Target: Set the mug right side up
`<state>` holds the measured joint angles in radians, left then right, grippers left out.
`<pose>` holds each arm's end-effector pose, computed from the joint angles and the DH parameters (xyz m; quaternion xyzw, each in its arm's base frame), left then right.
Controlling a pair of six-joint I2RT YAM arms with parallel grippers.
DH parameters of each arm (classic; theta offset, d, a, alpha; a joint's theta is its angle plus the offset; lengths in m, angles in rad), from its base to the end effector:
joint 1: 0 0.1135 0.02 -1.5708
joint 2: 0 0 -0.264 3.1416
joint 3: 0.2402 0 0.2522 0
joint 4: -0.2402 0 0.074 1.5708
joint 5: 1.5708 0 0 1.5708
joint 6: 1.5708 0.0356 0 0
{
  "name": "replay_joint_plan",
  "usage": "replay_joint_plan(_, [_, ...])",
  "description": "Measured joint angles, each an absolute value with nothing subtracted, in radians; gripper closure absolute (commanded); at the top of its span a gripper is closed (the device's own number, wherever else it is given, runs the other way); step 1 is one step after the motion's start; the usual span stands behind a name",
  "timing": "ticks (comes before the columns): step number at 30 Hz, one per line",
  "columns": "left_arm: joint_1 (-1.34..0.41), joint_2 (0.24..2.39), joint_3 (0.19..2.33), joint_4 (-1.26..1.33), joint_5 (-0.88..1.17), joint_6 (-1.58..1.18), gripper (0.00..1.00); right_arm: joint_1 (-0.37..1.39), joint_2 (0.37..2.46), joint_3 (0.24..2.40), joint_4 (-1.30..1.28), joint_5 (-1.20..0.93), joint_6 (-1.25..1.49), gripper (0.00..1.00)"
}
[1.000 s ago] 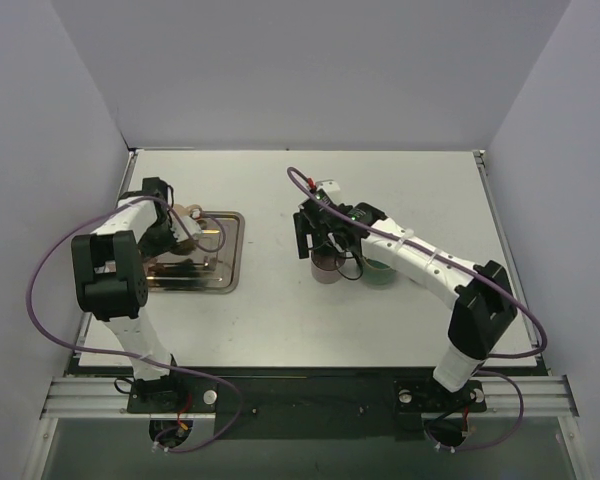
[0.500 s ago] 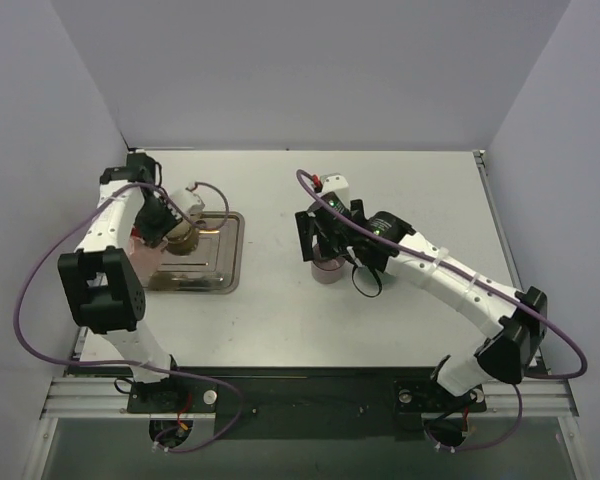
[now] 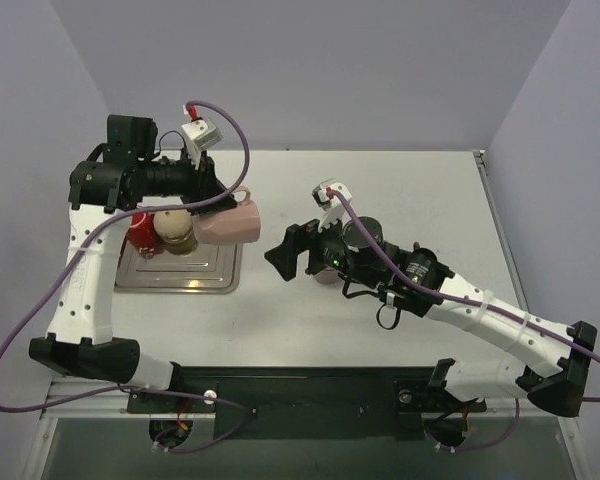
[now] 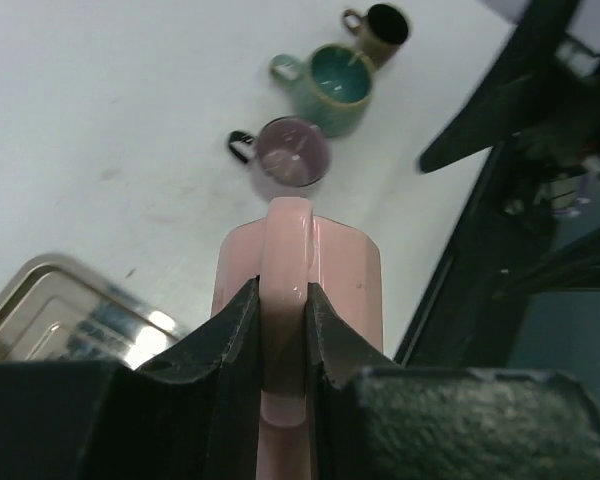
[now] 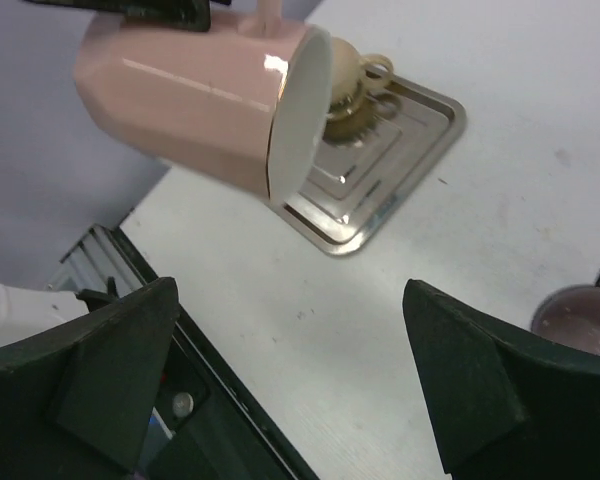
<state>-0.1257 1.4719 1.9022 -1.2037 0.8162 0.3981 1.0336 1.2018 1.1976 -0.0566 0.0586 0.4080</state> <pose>0.2566 -0.0586 0.4642 0.3678 0.7771 -0.3140 0.4027 0.1447 0.2389 0.4120 -0.2049 0.6988 0.4361 0.5287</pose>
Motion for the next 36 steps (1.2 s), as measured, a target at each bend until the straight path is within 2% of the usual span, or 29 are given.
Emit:
replay_joint_plan(4, [-0.186,1.398,1.861,-1.112,0.942,0.221,1.0,1.036,1.195,1.12,0.131,0.013,0.454,0.13])
replay_joint_plan(7, [-0.204,1.346,1.817,-1.03,1.013,0.122,1.0,1.036,1.196,1.087,0.226,-0.009,0.483,0.26])
replay_joint_plan(11, [-0.224,1.316,1.781,-0.963,1.028,0.077,1.0,1.048,1.195,1.087,0.292,-0.049,0.496,0.33])
replay_joint_plan(15, [-0.254,1.315,1.757,-0.959,1.029,0.063,1.0,1.065,1.181,1.086,0.319,-0.052,0.487,0.55])
replay_joint_plan(17, [-0.268,1.315,1.742,-0.958,1.03,0.056,1.0,1.069,1.17,1.086,0.343,-0.052,0.482,0.71])
replay_joint_plan(18, [-0.277,1.315,1.734,-0.954,1.03,0.054,1.0,1.069,1.168,1.086,0.358,-0.052,0.48,0.88])
replay_joint_plan(19, [-0.283,1.315,1.729,-0.946,1.03,0.053,1.0,1.069,1.167,1.086,0.355,-0.055,0.49,0.99])
replay_joint_plan(20, [-0.285,1.313,1.725,-0.93,1.031,0.065,0.99,1.066,1.166,1.086,0.354,-0.06,0.519,1.0])
replay_joint_plan(21, [-0.284,1.31,1.721,-0.902,1.034,0.079,0.45,1.06,1.167,1.089,0.355,-0.062,0.545,1.0])
replay_joint_plan(22, [-0.284,1.307,1.72,-0.875,1.034,0.093,0.14,1.055,1.167,1.093,0.356,-0.065,0.563,1.0])
replay_joint_plan(23, [-0.285,1.305,1.72,-0.861,1.029,0.092,0.1,1.055,1.167,1.106,0.345,-0.071,0.575,1.0])
replay_joint_plan(27, [-0.3,1.302,1.726,-0.937,0.912,0.137,0.1,1.074,1.19,1.185,0.117,0.046,0.517,1.0])
replay_joint_plan(32, [-0.25,1.3,1.696,-1.015,0.564,0.289,0.09,1.087,1.3,1.243,-0.263,0.209,0.501,1.0])
replay_joint_plan(36, [-0.176,1.316,1.626,-1.016,0.359,0.404,0.09,1.136,1.444,1.226,-0.437,0.263,0.511,1.0])
